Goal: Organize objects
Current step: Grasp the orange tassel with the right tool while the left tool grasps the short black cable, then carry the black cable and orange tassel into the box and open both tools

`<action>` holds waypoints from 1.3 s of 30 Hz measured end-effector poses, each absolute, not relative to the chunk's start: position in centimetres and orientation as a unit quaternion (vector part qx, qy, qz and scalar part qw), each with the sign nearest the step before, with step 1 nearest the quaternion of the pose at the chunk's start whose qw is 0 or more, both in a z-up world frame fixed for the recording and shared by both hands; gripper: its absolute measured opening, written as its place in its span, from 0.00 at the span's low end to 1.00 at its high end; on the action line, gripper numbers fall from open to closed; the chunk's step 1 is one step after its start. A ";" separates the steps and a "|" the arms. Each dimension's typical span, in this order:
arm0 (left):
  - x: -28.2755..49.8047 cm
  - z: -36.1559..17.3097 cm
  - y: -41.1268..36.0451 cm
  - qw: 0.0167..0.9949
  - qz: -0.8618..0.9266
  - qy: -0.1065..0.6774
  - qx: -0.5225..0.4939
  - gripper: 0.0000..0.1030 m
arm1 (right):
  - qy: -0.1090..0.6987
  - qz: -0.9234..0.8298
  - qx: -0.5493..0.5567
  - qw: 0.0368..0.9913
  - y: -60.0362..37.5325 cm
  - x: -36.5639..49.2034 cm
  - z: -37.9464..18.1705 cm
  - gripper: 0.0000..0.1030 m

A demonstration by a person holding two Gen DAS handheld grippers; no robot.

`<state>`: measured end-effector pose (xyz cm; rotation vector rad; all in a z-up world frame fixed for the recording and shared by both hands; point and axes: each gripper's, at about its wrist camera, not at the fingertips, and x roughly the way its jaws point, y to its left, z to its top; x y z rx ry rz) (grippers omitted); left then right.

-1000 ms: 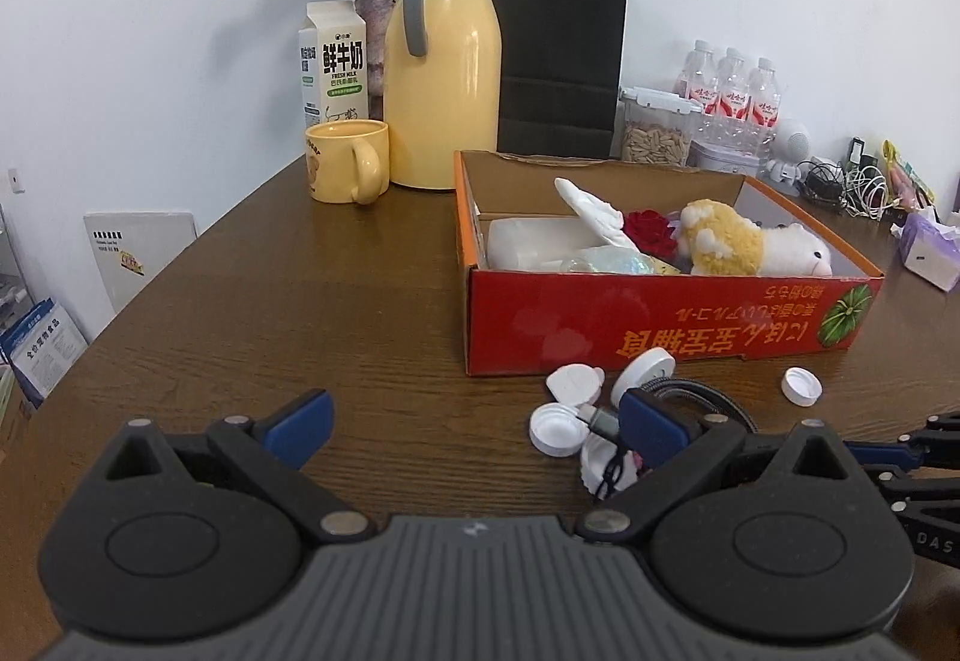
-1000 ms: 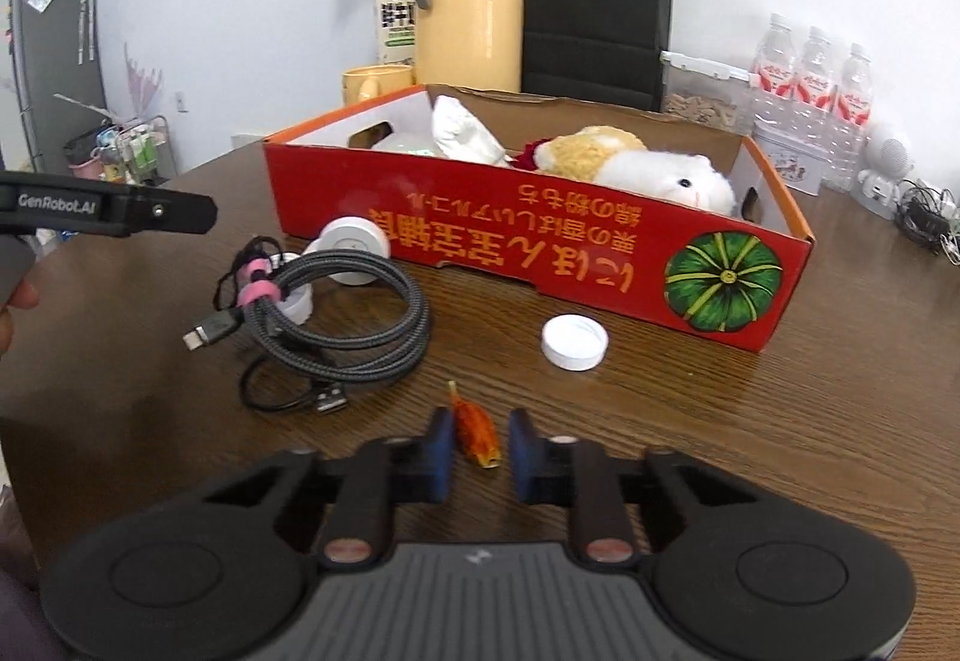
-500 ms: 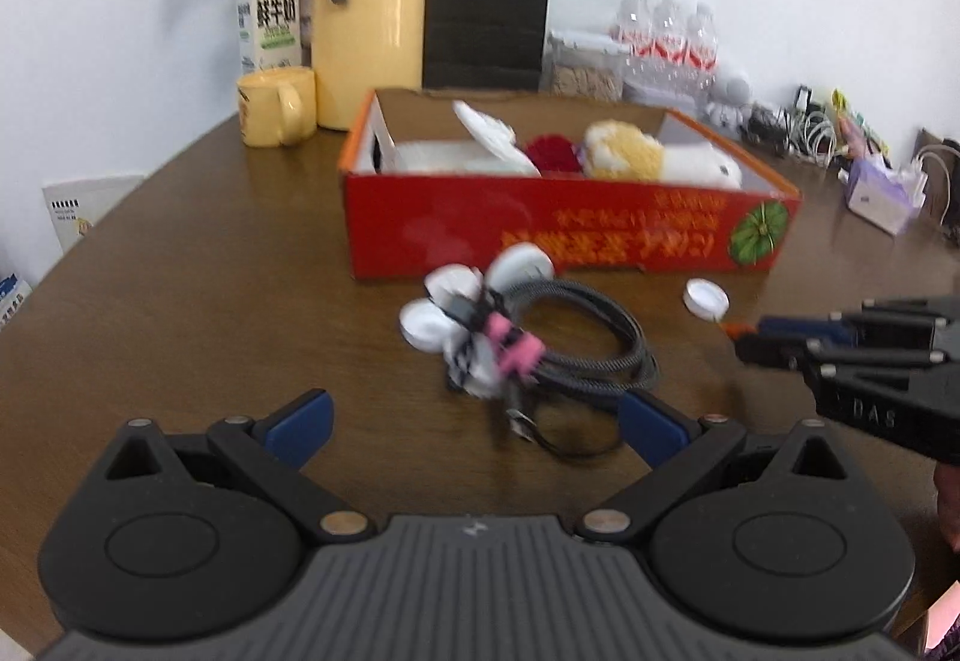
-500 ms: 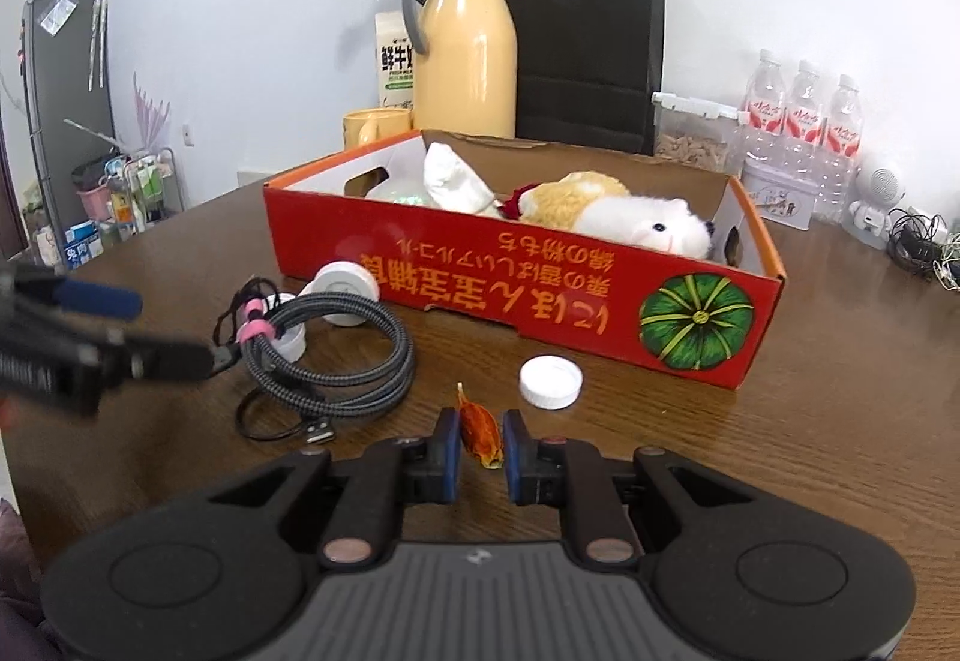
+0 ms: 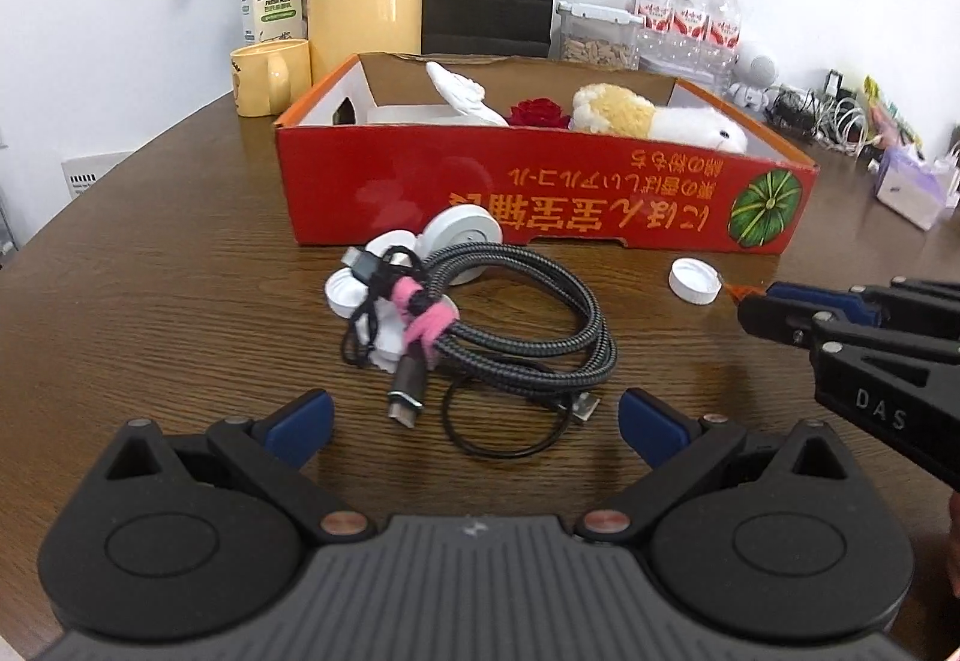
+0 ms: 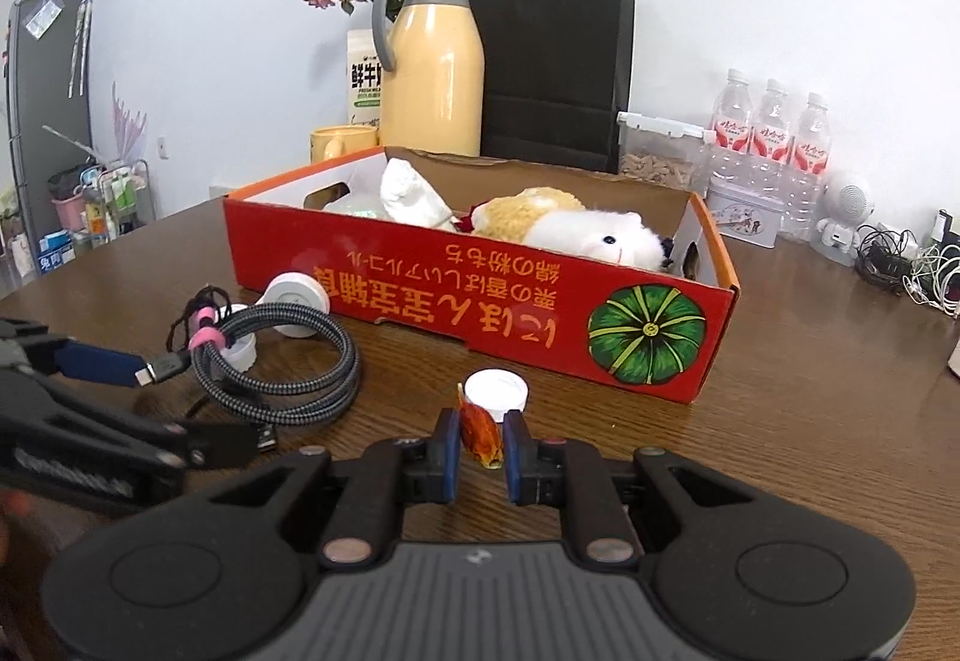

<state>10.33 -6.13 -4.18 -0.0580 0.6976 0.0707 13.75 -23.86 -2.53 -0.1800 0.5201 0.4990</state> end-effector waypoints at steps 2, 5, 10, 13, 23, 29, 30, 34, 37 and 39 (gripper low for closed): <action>10.5 -4.4 -6.5 0.939 0.041 0.341 -0.027 1.00 | 0.253 0.244 -0.086 0.932 -24.0 13.7 -2.6 0.14; 10.8 -4.7 -7.1 0.939 0.052 0.341 -0.015 1.00 | 0.248 0.247 -0.080 0.933 -24.1 13.6 -2.5 0.14; 11.0 -4.7 -7.0 0.938 0.061 0.340 -0.021 1.00 | 0.247 0.254 -0.080 0.932 -24.1 13.3 -2.5 0.14; 10.8 -4.6 -7.0 0.939 0.065 0.337 -0.021 0.90 | 0.246 0.255 -0.080 0.932 -24.0 13.2 -2.4 0.14; 9.3 -4.0 -6.6 0.944 0.033 0.327 -0.018 0.52 | 0.253 0.254 -0.077 0.930 -24.1 13.3 -2.6 0.14; 8.1 -4.0 -5.9 0.944 0.026 0.328 -0.009 0.50 | 0.256 0.249 -0.072 0.931 -24.3 13.3 -2.6 0.15; 7.9 -4.0 -5.7 0.944 0.026 0.328 -0.009 0.50 | 0.258 0.249 -0.069 0.931 -24.4 13.3 -2.6 0.21; 7.3 -3.9 -5.1 0.944 0.027 0.329 -0.009 0.50 | 0.264 0.263 -0.075 0.925 -24.5 12.8 -2.7 0.33; 7.0 -4.0 -4.7 0.944 0.029 0.328 -0.012 0.53 | 0.270 0.265 -0.080 0.922 -24.4 12.7 -2.8 0.48; 7.0 -4.0 -4.6 0.944 0.029 0.327 -0.016 0.54 | 0.279 0.260 -0.083 0.921 -24.3 13.0 -3.0 0.57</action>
